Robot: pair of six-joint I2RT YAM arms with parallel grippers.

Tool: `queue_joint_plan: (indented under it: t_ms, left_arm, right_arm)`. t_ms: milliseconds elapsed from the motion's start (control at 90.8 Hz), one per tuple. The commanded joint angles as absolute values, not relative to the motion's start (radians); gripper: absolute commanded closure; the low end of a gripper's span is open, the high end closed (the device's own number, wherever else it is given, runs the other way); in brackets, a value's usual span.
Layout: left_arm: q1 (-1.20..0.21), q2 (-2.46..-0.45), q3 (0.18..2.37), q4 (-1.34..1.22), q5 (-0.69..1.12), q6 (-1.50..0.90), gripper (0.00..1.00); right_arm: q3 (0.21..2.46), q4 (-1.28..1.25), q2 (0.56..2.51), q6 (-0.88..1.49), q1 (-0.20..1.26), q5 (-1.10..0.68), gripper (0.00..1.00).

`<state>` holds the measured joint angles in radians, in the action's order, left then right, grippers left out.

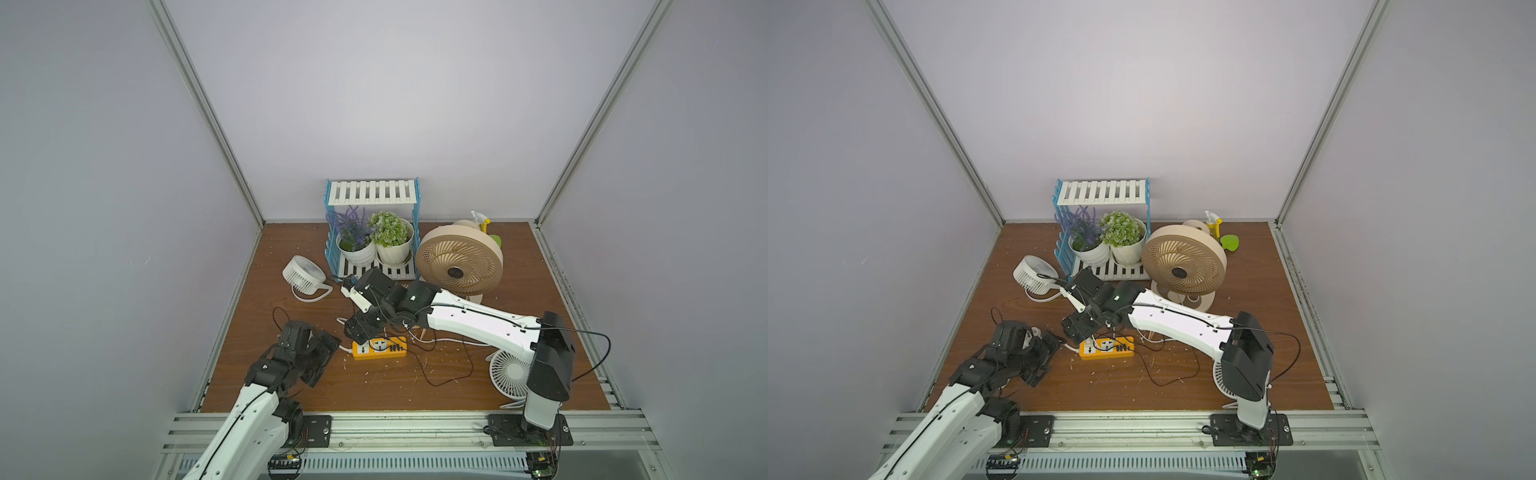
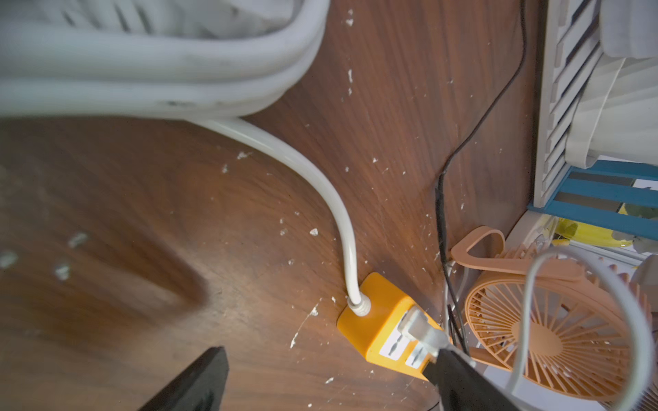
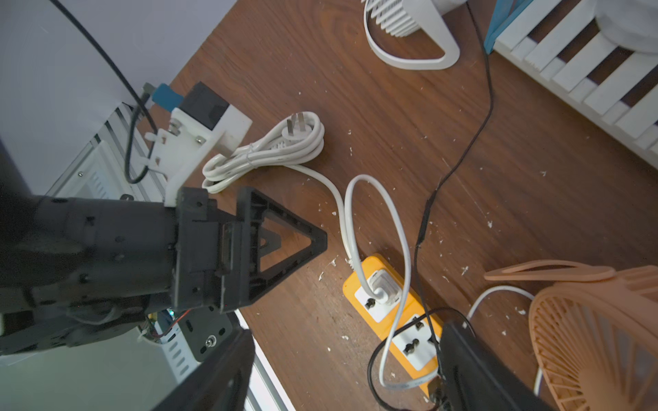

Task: Unplug the desk fan from the power strip
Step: Remove the plug from the socket.

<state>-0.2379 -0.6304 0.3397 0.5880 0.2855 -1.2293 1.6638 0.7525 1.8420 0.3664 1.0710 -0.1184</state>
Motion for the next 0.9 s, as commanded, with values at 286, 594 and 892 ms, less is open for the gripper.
queue_joint_plan:
  t_ms: [286,594,892]
  left_arm:
    - [-0.243,-0.635,0.299,0.449,0.34,-1.35,0.18]
    - [-0.245,-0.634,0.206,0.311,0.415,-1.433,0.26]
    - [-0.247,-0.682,0.208,0.219,0.46,-1.417,0.3]
  right_arm:
    - [1.781,0.815,1.975,0.238,1.1,-0.049,0.33]
    - [1.776,0.816,1.989,0.24,1.099,-0.039,0.48]
    - [1.801,0.843,2.026,0.242,1.095,-0.023,0.58]
